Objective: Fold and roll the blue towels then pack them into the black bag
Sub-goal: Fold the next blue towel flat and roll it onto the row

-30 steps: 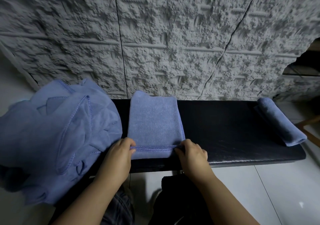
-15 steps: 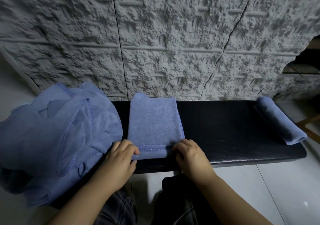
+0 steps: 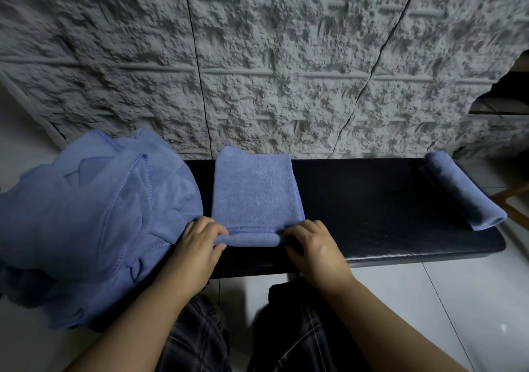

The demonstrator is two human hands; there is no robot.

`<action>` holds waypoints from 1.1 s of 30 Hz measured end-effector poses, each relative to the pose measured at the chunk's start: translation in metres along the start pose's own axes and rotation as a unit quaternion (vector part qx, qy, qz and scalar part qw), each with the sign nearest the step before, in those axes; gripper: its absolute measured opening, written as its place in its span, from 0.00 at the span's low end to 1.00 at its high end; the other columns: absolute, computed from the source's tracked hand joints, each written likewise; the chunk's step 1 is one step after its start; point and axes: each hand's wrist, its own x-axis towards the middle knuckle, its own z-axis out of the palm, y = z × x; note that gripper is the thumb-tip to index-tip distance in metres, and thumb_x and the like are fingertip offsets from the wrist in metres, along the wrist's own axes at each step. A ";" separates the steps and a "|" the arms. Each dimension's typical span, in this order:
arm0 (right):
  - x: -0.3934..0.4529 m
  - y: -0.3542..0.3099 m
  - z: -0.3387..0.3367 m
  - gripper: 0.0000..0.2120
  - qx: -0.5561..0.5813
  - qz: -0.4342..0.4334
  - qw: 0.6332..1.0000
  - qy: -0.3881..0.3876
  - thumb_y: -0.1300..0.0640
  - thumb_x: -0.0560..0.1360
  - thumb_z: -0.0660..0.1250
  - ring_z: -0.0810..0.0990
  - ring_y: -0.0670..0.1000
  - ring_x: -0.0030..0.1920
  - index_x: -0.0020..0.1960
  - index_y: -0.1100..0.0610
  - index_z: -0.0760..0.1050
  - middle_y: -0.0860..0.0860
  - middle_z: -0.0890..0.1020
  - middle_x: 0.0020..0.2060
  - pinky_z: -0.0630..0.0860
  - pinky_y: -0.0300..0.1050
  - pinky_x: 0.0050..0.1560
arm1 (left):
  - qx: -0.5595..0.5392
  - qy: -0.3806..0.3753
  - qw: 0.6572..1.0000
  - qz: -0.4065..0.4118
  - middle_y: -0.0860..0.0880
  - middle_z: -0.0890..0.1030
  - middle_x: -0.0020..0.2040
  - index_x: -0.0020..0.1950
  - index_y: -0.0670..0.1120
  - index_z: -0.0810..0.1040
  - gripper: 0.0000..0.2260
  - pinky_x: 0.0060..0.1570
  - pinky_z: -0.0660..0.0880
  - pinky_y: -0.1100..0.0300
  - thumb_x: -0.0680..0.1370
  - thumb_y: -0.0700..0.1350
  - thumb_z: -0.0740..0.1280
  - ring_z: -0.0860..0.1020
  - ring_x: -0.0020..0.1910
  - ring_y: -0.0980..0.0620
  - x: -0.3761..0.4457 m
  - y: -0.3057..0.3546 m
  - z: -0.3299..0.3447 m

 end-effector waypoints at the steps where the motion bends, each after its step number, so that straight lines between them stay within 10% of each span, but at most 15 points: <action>1: 0.000 -0.001 0.001 0.07 -0.027 -0.004 1.000 0.014 0.56 0.68 0.67 0.74 0.53 0.42 0.44 0.55 0.80 0.49 0.78 0.42 0.74 0.46 0.42 | 0.000 0.001 1.000 -0.004 0.51 0.73 0.47 0.47 0.45 0.77 0.10 0.52 0.63 0.66 0.70 0.35 0.72 0.68 0.46 0.56 0.000 0.000 0.000; 17: 0.000 -0.002 0.002 0.08 -0.048 0.064 0.997 0.013 0.55 0.77 0.61 0.70 0.53 0.45 0.50 0.58 0.77 0.51 0.80 0.44 0.70 0.47 0.47 | -0.038 0.016 0.995 -0.088 0.44 0.78 0.45 0.51 0.40 0.78 0.06 0.48 0.66 0.58 0.78 0.37 0.62 0.73 0.47 0.45 0.004 0.008 0.002; 22: 0.003 -0.004 0.006 0.24 -0.081 0.081 0.993 -0.003 0.45 0.73 0.46 0.72 0.53 0.41 0.45 0.58 0.76 0.51 0.80 0.39 0.68 0.47 0.42 | -0.027 0.002 0.994 -0.106 0.42 0.79 0.45 0.49 0.39 0.78 0.06 0.48 0.68 0.53 0.78 0.38 0.62 0.73 0.46 0.42 -0.001 0.011 0.004; 33: 0.002 0.000 0.001 0.08 -0.084 0.010 0.986 0.141 0.55 0.72 0.64 0.70 0.53 0.39 0.38 0.58 0.75 0.51 0.75 0.37 0.69 0.46 0.35 | 0.042 0.089 0.995 -0.016 0.48 0.73 0.41 0.39 0.45 0.72 0.15 0.40 0.71 0.55 0.65 0.27 0.68 0.68 0.42 0.48 0.005 0.016 -0.002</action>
